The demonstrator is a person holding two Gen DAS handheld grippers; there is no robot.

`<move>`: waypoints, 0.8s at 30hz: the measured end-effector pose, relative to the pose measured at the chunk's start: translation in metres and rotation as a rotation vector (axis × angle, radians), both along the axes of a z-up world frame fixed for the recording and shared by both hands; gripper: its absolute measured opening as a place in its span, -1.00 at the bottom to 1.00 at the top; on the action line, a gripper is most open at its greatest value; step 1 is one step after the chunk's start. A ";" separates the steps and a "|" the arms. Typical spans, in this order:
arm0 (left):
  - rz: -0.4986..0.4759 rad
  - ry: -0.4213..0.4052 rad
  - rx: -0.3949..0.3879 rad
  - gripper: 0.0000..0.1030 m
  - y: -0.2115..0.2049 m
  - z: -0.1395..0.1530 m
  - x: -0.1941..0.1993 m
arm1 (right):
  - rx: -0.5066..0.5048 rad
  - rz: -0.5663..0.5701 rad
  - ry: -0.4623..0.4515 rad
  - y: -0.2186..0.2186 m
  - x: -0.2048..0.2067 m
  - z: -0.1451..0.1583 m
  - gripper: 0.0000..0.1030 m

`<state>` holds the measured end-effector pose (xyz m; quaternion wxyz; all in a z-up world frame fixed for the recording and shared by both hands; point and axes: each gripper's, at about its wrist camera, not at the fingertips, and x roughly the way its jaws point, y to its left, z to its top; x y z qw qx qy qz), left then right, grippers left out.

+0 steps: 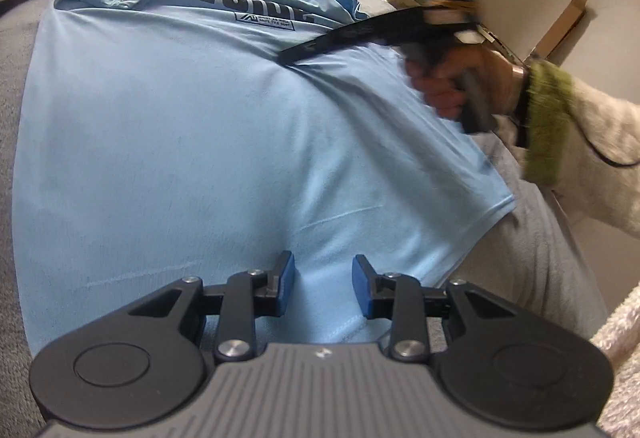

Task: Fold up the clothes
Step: 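Smooth the shirt near the printed lettering with the right gripper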

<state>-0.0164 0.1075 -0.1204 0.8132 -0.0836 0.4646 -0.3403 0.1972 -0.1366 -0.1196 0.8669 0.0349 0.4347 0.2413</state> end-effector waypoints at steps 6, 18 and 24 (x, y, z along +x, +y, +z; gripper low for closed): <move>-0.023 -0.016 0.012 -0.36 -0.001 0.000 -0.003 | -0.061 -0.247 -0.086 -0.008 0.044 0.017 -0.83; -0.015 0.000 -0.021 -0.36 0.001 -0.005 -0.001 | 0.157 -0.117 0.019 0.043 0.068 0.001 -0.89; -0.038 -0.022 0.007 -0.35 -0.002 -0.004 -0.005 | 0.241 -0.215 0.007 0.004 0.038 0.027 -0.74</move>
